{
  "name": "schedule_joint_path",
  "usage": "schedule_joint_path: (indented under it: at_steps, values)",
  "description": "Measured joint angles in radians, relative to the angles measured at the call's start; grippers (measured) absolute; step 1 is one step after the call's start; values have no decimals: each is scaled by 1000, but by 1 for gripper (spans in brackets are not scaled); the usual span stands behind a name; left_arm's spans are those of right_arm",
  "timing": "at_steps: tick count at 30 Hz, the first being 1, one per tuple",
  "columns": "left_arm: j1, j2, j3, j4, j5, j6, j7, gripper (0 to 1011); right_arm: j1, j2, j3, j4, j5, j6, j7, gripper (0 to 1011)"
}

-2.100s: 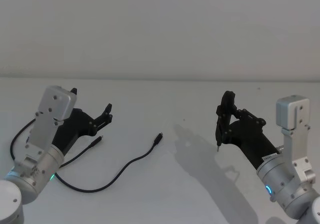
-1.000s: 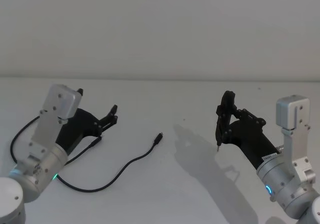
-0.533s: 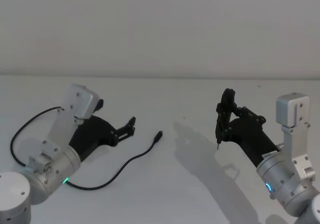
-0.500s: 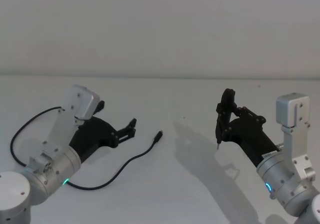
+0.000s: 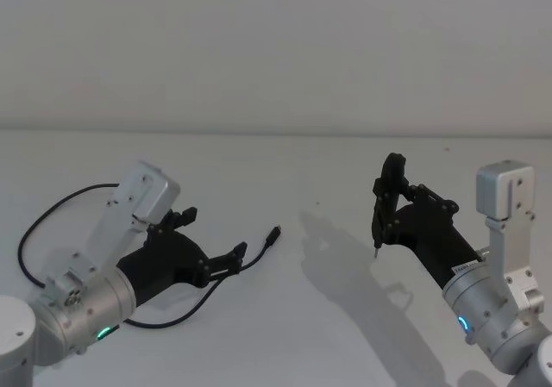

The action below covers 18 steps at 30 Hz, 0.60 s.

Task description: Pick up the data cable with the one hand.

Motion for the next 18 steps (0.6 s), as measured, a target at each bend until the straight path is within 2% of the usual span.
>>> schedule_joint_path:
  at_steps: [9, 18]
  values:
    - [-40, 30, 12, 27, 6, 39, -69, 1001, 0, 0, 0, 0, 0, 0, 0, 275]
    - [-97, 31, 40, 87, 35, 61, -117, 1001, 0, 0, 0, 0, 0, 0, 0, 275]
